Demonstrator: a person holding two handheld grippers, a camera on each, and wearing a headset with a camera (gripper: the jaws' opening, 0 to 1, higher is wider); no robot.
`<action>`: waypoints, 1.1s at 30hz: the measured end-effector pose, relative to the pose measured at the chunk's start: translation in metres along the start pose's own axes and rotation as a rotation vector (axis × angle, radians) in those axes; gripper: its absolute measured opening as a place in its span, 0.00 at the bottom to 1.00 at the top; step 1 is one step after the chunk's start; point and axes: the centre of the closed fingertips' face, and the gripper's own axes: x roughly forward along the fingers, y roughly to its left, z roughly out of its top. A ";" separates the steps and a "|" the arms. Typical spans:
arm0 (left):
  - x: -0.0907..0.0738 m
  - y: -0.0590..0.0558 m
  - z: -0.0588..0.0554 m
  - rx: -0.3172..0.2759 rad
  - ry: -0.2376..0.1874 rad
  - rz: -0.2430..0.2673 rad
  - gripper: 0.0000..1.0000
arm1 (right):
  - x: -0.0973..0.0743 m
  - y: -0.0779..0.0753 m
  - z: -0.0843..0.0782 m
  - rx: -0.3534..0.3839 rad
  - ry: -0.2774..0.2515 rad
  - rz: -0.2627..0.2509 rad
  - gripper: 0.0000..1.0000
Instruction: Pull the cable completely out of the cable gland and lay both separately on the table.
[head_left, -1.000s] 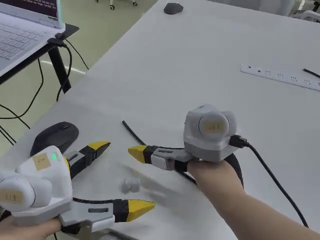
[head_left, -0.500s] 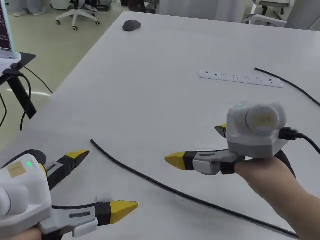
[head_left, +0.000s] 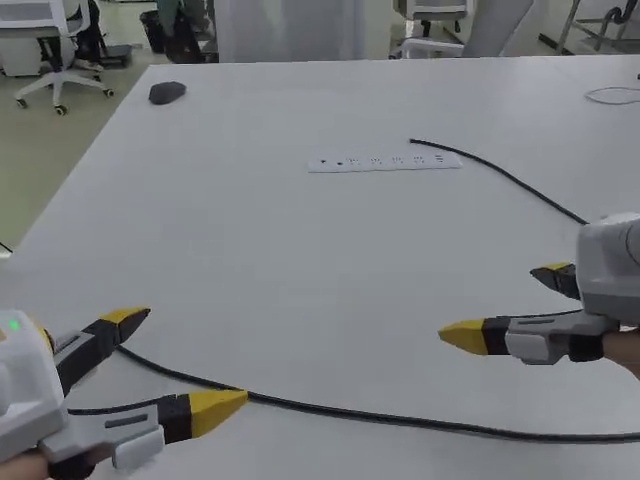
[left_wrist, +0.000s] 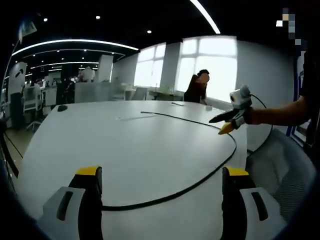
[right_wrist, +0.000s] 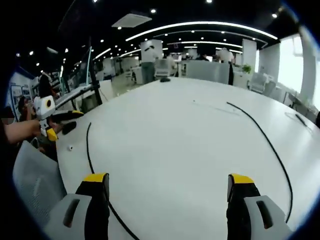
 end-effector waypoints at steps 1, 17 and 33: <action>0.003 -0.003 0.008 -0.048 -0.040 -0.005 1.00 | -0.006 -0.005 -0.005 0.015 0.000 -0.003 1.00; 0.022 -0.008 0.006 -0.024 0.033 0.026 1.00 | -0.046 -0.048 -0.035 0.004 0.041 -0.038 1.00; 0.017 -0.007 -0.002 0.009 0.093 0.042 1.00 | -0.037 -0.036 -0.026 -0.006 0.018 -0.001 1.00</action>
